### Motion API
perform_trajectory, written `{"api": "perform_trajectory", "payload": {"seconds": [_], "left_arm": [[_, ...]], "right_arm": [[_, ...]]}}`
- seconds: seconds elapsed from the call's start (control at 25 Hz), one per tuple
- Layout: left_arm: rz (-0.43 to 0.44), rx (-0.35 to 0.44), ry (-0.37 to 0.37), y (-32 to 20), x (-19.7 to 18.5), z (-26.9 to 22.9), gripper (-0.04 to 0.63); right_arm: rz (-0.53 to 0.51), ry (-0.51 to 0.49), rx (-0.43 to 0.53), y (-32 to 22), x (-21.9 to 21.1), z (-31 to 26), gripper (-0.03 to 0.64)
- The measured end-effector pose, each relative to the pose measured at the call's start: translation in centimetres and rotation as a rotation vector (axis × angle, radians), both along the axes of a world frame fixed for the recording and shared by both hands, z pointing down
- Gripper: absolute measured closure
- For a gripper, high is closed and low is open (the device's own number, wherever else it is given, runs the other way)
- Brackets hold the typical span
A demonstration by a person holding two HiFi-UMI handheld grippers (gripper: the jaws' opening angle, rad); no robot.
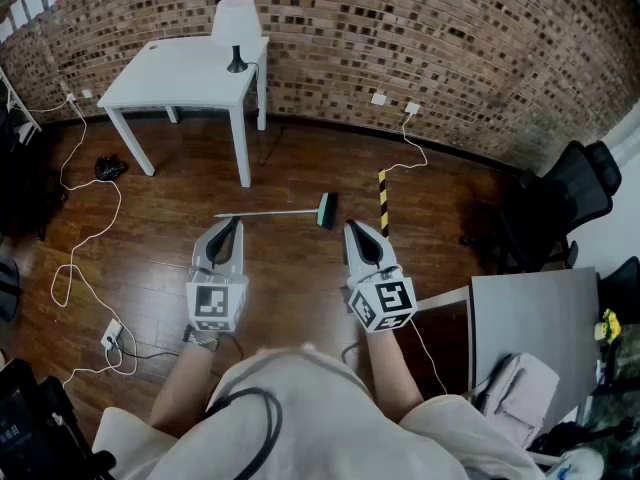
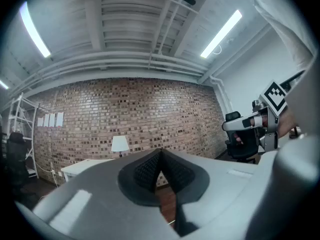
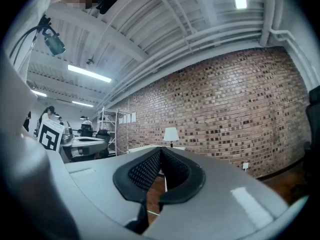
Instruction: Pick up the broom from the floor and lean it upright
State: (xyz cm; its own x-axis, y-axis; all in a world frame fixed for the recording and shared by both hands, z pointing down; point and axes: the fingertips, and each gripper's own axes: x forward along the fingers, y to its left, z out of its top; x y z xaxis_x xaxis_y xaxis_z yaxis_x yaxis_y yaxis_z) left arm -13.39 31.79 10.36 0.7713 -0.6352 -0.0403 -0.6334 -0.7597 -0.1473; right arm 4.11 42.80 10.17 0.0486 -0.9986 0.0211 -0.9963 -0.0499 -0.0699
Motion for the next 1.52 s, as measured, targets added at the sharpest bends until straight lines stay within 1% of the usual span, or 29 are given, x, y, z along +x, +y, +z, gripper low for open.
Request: {"api": "perform_trajectory", "payload": {"seconds": [0.12, 0.32, 0.44, 0.52, 0.56, 0.72, 0.92, 1.04, 1.2, 1.36, 1.52], "left_arm": [[-0.005, 0.000, 0.001, -0.6, -0.5, -0.1, 0.594], [0.006, 0.038, -0.044, -1.3, -1.2, 0.1, 0.594], [0.016, 0.028, -0.048, -1.4, -1.8, 0.2, 0.594], [0.018, -0.001, -0.043, -1.5, -2.2, 0.2, 0.594], [0.015, -0.009, -0.040, -1.8, -2.3, 0.2, 0.594], [0.000, 0.003, -0.035, -3.5, -2.6, 0.5, 0.594], [-0.006, 0.011, -0.053, -6.2, -1.3, 1.7, 0.594], [-0.015, 0.008, -0.063, -9.4, 0.3, 2.7, 0.594], [-0.046, -0.001, -0.044, -14.9, 4.4, 2.9, 0.594], [-0.077, 0.008, -0.027, -20.4, 9.4, 1.6, 0.594], [-0.111, 0.022, -0.008, -24.5, 13.1, -0.2, 0.594]], "right_arm": [[0.000, 0.007, -0.004, -0.4, -0.3, -0.2, 0.604], [0.018, 0.020, -0.011, -0.6, -1.1, -0.2, 0.604], [0.019, 0.046, -0.028, -0.7, -1.6, 0.0, 0.604], [0.020, 0.051, -0.033, -1.0, -1.7, 0.2, 0.604], [0.020, 0.049, -0.032, -1.3, -1.8, 0.2, 0.604], [0.014, 0.040, -0.026, -2.9, -1.7, 0.4, 0.604], [-0.003, 0.035, -0.027, -6.1, -0.3, 1.3, 0.604], [-0.016, 0.024, -0.017, -9.3, 1.5, 2.0, 0.604], [-0.043, 0.021, -0.019, -14.7, 5.8, 2.7, 0.604], [-0.086, 0.021, -0.016, -19.9, 10.5, 1.8, 0.604], [-0.129, 0.026, -0.003, -24.2, 14.2, 0.5, 0.604]]}}
